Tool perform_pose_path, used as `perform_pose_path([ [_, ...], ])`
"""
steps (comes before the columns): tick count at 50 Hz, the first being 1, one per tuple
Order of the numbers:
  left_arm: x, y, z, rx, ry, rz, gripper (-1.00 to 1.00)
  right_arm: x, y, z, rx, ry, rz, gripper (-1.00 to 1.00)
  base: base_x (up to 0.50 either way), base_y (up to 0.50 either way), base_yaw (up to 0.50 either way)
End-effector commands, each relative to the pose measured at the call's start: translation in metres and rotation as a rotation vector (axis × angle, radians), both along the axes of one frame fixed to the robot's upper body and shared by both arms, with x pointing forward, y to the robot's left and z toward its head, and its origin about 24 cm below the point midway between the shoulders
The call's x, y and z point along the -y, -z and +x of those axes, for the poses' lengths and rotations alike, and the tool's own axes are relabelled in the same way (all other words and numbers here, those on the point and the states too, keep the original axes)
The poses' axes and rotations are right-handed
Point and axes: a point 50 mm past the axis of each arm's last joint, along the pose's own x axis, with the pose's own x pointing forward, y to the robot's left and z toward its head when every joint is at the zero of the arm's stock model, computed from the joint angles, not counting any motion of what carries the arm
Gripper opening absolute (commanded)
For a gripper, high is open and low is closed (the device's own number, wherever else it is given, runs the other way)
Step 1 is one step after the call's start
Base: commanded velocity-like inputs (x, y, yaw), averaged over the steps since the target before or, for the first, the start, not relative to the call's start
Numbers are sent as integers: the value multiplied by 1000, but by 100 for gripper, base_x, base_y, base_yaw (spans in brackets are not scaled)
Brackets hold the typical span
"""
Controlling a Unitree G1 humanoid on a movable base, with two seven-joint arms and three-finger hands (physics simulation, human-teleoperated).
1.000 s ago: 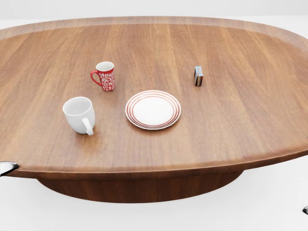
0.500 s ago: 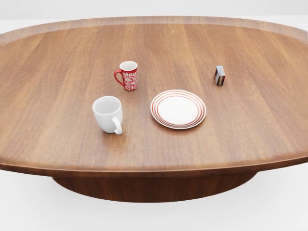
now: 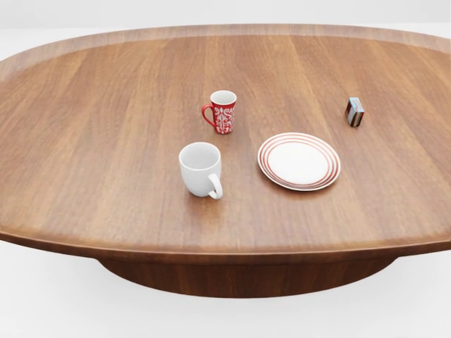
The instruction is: Put the white mug on the plate.
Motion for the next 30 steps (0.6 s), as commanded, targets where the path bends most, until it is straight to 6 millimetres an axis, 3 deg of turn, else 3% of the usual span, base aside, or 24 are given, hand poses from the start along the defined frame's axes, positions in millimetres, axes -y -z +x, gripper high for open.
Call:
perform_pose_path([
  [1, 1, 1, 1, -5, 3, 0, 100, -1, 3, 2, -13, -13, 5, 100, 30, 0, 0],
  [30, 4, 0, 0, 0, 6, 8, 100, -8, 7, 7, -47, -57, -12, 100, 37, 0, 0],
])
